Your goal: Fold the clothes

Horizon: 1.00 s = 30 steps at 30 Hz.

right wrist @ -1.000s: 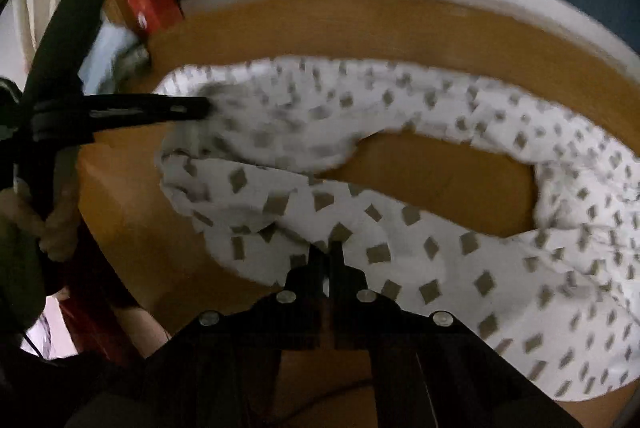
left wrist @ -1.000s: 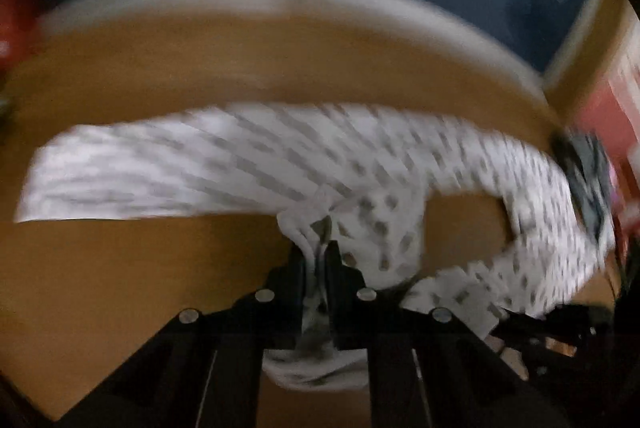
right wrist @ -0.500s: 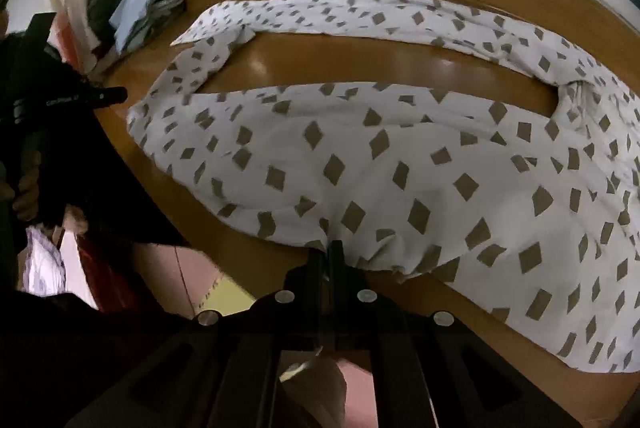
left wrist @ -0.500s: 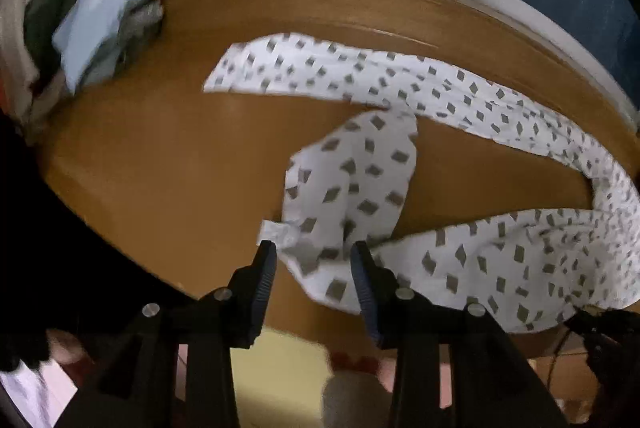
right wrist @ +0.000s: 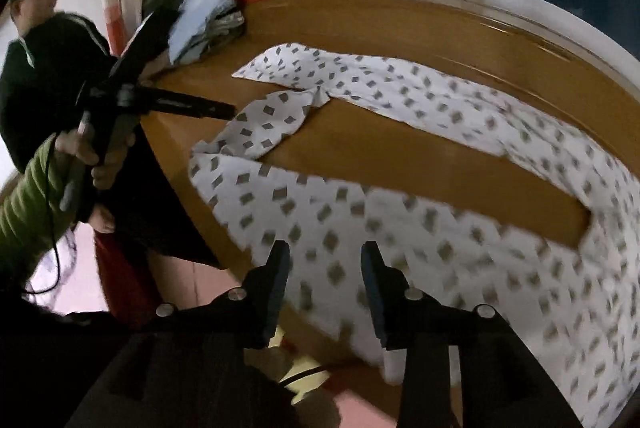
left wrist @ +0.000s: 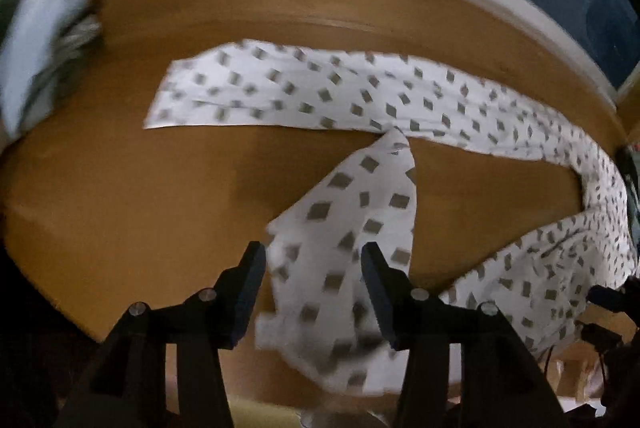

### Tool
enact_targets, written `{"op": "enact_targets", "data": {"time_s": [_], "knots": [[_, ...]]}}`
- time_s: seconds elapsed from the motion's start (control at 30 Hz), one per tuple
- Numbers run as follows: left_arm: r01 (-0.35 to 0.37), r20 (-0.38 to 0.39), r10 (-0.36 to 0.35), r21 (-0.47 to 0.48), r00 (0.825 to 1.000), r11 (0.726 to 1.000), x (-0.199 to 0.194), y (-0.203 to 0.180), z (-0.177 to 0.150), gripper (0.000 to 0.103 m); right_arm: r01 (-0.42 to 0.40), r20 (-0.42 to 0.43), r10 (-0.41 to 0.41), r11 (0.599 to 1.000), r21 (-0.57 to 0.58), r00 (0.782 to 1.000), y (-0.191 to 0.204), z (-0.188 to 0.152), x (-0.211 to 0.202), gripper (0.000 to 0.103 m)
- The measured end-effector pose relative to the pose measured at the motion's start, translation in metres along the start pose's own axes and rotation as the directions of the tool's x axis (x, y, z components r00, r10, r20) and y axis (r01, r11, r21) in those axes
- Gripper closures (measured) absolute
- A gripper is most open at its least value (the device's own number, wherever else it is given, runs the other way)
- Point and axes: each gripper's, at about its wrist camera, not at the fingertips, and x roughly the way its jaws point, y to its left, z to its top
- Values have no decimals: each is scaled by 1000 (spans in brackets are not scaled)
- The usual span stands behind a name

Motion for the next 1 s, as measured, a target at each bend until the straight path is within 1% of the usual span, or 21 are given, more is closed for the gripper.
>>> {"op": "enact_targets", "data": {"time_s": [0.07, 0.13, 0.23, 0.33, 0.37, 0.4, 0.43, 0.47, 0.5, 0.53, 0.57, 0.6, 0.63, 0.7, 0.73, 0.8, 0.83, 0.87, 0.9, 0.93, 1.0], "knots": [[9, -33, -8, 49, 999, 999, 18, -8, 12, 56, -6, -39, 5, 1000, -20, 999, 7, 16, 27, 65], [11, -63, -2, 135, 998, 991, 29, -20, 19, 56, -2, -79, -4, 997, -75, 997, 16, 26, 46, 66], [31, -97, -7, 245, 995, 969, 40, -34, 22, 56, 33, -132, -59, 981, -190, 990, 29, 40, 73, 66], [39, -86, -16, 272, 996, 962, 44, -36, 18, 57, 49, -178, -96, 966, -252, 979, 35, 49, 95, 66], [44, -77, -25, 258, 997, 965, 43, -34, 16, 64, 51, -191, -102, 966, -253, 976, 35, 49, 99, 65], [48, -67, -33, 237, 997, 970, 40, -29, 14, 79, 58, -197, -110, 966, -252, 974, 35, 49, 102, 65], [52, -60, -41, 193, 997, 980, 36, -20, 11, 84, 62, -190, -113, 965, -254, 975, 36, 48, 102, 65], [55, -53, -48, 148, 997, 988, 32, -10, 8, 86, 67, -184, -116, 964, -256, 976, 38, 47, 102, 68], [55, -45, -50, 98, 998, 994, 27, 2, 4, 88, 69, -179, -117, 965, -254, 977, 39, 45, 101, 75], [43, -36, -42, 37, 998, 998, 19, 17, -4, 89, 59, -181, -107, 966, -253, 978, 41, 43, 99, 100], [31, -27, -32, -25, 999, 999, 11, 32, -11, 90, 51, -181, -99, 966, -252, 979, 43, 40, 97, 102], [24, -19, -26, -85, 999, 996, 2, 47, -18, 90, 56, -164, -99, 966, -252, 981, 45, 38, 91, 102], [26, -10, -28, -144, 1000, 989, -11, 61, -27, 90, 47, -140, -82, 970, -240, 987, 47, 37, 83, 102], [27, 6, -26, -255, 1000, 967, -37, 88, -43, 89, 24, -92, -42, 980, -197, 995, 47, 38, 65, 102], [14, 11, -12, -289, 1000, 957, -50, 97, -48, 89, 17, -69, -29, 985, -173, 997, 43, 42, 59, 102], [16, 10, -13, -311, 1000, 950, -62, 110, -47, 83, 3, -25, -6, 992, -126, 1000, 37, 52, 47, 102], [14, 9, -12, -318, 1000, 948, -65, 116, -45, 78, 15, -18, -17, 994, -112, 1000, 32, 61, 51, 102], [-7, 5, 9, -321, 1000, 947, -64, 121, -41, 66, 47, -19, -49, 994, -94, 999, 26, 70, 60, 102], [-47, -6, 48, -315, 999, 948, -60, 121, -37, 53, 74, -29, -76, 994, -82, 997, 21, 75, 69, 102], [-81, -16, 80, -311, 997, 947, -56, 123, -32, 50, 108, -51, -111, 992, -61, 992, 14, 82, 85, 102], [-110, -29, 106, -313, 994, 943, -51, 127, -24, 49, 151, -84, -153, 988, -27, 985, 3, 91, 111, 102]]}}
